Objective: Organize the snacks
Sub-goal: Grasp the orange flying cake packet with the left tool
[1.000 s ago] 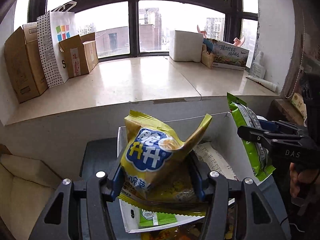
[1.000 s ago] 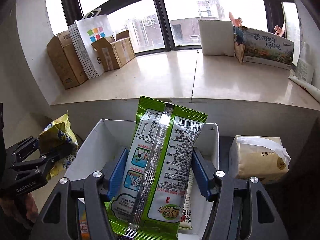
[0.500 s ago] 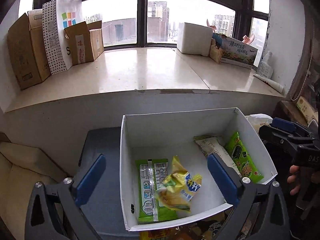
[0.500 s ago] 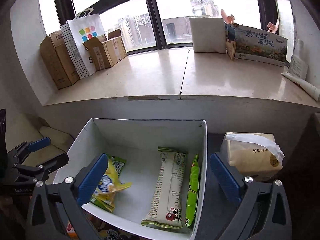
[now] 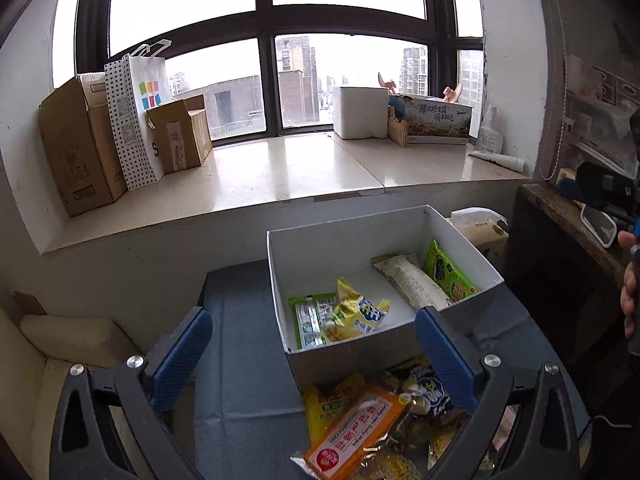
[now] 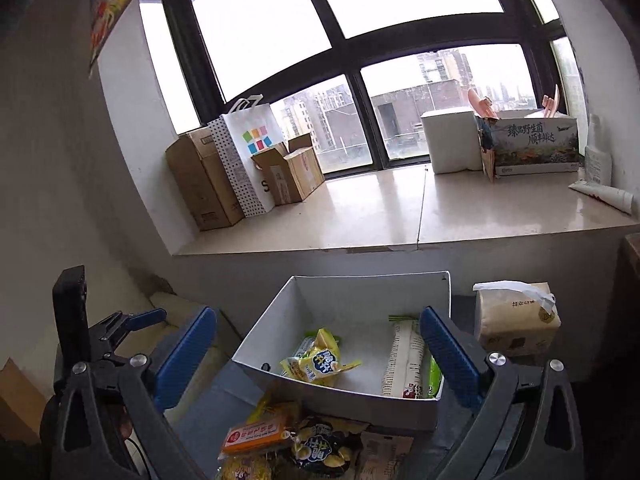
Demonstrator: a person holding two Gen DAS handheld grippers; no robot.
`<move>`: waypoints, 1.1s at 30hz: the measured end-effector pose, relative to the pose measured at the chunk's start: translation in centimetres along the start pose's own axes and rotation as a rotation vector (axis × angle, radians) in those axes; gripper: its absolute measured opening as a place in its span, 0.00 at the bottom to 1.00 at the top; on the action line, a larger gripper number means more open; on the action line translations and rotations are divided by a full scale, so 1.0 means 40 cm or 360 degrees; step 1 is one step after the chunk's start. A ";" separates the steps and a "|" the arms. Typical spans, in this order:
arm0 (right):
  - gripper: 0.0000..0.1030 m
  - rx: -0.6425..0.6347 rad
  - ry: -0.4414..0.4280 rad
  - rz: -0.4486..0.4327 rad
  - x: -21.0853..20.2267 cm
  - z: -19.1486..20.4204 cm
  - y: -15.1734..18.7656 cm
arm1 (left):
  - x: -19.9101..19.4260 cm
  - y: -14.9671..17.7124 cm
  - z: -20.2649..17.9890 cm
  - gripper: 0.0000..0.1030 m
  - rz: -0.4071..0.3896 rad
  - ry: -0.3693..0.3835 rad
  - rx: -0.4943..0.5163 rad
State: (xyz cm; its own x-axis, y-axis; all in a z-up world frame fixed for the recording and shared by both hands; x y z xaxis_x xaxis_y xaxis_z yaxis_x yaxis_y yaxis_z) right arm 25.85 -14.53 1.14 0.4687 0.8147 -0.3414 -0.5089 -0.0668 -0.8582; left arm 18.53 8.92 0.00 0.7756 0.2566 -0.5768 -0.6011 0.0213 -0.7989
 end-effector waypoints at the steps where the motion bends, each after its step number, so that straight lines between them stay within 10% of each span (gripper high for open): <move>1: 1.00 -0.0030 0.0002 0.0002 -0.015 0.017 0.009 | -0.020 0.026 -0.001 1.00 0.0002 0.0015 0.0016; 15: 1.00 -0.0069 -0.0109 0.0088 -0.114 0.153 0.237 | -0.135 0.270 -0.050 1.00 0.0094 0.0411 0.0279; 33: 1.00 0.0157 0.0038 0.0149 -0.162 0.120 0.389 | 0.278 0.295 -0.083 1.00 0.0489 0.0892 0.0600</move>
State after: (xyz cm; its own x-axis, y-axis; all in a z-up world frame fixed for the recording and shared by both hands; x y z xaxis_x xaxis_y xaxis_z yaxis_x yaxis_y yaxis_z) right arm 11.43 -18.06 -8.15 0.4324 0.7935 -0.4282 -0.6193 -0.0837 -0.7806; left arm 20.70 8.82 -16.40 0.4830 -0.2254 -0.8461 -0.7542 0.3839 -0.5328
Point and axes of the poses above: each gripper's, at about its wrist camera, not at the fingertips, and x roughly the way its jaws point, z to its left, y to its underside, the point moved 1 cm from there along x, roughly the way its jaws point, and after that the axes turned 13 degrees about -y, right-handed, at the moved point
